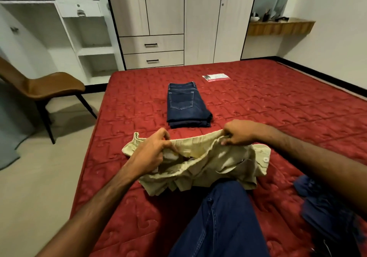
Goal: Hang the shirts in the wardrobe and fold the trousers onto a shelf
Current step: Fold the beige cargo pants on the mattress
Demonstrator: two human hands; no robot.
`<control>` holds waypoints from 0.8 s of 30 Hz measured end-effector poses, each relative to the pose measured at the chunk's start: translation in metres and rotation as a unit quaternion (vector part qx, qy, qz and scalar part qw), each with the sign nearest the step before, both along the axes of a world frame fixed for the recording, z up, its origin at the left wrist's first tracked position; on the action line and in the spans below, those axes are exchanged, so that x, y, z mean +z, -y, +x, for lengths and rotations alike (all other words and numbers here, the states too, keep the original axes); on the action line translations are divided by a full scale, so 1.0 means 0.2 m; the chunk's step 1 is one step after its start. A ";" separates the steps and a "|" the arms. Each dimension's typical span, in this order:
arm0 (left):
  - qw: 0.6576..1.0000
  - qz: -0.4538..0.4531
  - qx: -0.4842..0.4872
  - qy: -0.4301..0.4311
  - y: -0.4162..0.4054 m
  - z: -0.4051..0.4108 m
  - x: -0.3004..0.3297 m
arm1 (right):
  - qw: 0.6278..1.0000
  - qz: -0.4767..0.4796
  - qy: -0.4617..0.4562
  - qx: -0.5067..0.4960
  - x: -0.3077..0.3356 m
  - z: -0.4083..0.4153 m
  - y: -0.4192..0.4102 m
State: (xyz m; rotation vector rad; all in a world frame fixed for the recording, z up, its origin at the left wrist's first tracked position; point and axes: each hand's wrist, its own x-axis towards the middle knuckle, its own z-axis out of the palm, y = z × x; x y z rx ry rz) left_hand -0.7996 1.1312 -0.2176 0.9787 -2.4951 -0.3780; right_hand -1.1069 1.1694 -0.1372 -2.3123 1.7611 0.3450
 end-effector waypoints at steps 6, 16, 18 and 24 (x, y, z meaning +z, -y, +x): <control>0.994 -0.003 0.065 0.091 -0.02 0.03 -0.12 | 0.962 -0.114 0.246 -0.019 0.02 -0.04 0.04; 0.992 0.001 0.126 -0.002 -0.13 -0.28 0.03 | 0.921 -0.047 0.383 -0.040 0.06 0.10 0.05; 0.993 0.008 0.117 -0.031 -0.18 -0.30 0.04 | 0.903 -0.023 0.428 -0.026 0.04 0.15 0.00; 0.996 -0.026 0.080 -0.031 -0.37 -0.20 -0.06 | 0.855 0.271 0.438 0.054 0.00 0.14 -0.05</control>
